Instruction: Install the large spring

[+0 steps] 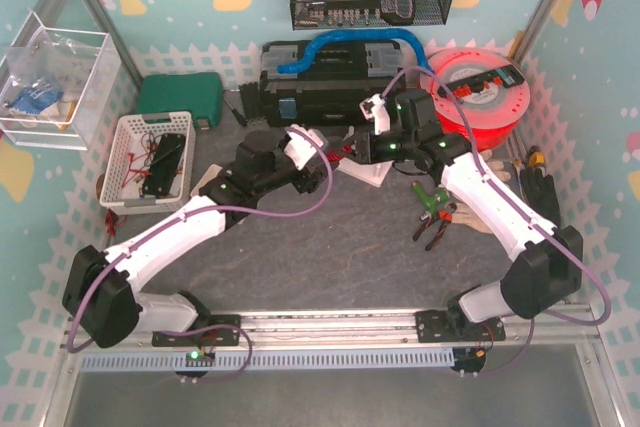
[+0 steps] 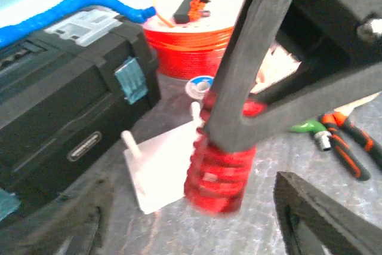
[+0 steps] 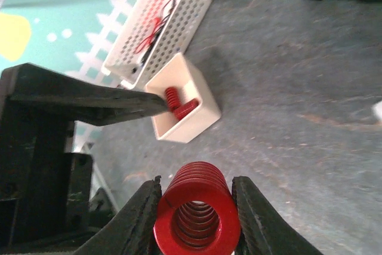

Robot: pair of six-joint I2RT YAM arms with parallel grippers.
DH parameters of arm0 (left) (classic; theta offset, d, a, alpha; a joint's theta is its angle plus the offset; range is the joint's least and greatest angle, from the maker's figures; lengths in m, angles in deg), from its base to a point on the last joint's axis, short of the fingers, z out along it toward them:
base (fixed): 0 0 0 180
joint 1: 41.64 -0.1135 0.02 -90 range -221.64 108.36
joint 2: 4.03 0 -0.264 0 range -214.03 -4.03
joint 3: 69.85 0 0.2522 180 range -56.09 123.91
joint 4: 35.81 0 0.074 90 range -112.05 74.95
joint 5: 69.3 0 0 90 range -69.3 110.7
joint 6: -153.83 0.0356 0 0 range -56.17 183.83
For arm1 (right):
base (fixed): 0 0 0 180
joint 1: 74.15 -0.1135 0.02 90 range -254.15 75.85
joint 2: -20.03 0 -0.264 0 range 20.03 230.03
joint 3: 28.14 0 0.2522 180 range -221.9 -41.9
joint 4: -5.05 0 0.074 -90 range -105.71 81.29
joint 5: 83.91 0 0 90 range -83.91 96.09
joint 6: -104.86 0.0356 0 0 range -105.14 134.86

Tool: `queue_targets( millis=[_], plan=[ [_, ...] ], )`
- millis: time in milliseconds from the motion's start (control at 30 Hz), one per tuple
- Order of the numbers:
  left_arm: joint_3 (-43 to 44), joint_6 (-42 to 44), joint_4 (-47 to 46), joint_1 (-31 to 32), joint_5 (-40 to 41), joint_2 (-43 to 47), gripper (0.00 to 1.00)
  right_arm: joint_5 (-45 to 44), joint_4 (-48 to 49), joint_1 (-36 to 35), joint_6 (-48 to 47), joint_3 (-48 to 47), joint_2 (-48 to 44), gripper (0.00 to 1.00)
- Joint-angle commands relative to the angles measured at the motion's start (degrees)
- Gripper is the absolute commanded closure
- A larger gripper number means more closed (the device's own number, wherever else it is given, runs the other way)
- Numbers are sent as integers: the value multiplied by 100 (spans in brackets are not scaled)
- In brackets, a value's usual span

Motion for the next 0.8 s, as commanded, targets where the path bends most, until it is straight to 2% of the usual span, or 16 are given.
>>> queue_targets(
  millis=[0,33,100,133,267,400,600,767],
  plan=[
    [-249,-451,-143,-117,608,279,20,-1298,215,93,233,13,-375,100],
    [-301,-534,-150,-160,666,320,17,-1561,215,119,244,10,-419,100],
    [-399,-723,-129,-241,861,411,2,-2059,215,166,222,11,-480,100],
    [-438,-835,-97,-285,991,448,1,-2369,207,192,210,19,-498,100],
    [-466,-1601,204,-577,1555,555,1,-3256,121,346,217,64,-454,100],
    [-378,-2255,782,-991,1648,572,1,-4025,92,486,28,24,-111,100],
    [-440,-2971,1366,-1697,1128,775,1,-4549,232,649,-190,-238,627,100],
    [-743,-3610,1411,-2268,817,1146,1,-4688,439,740,-247,-322,1169,100]
  ],
)
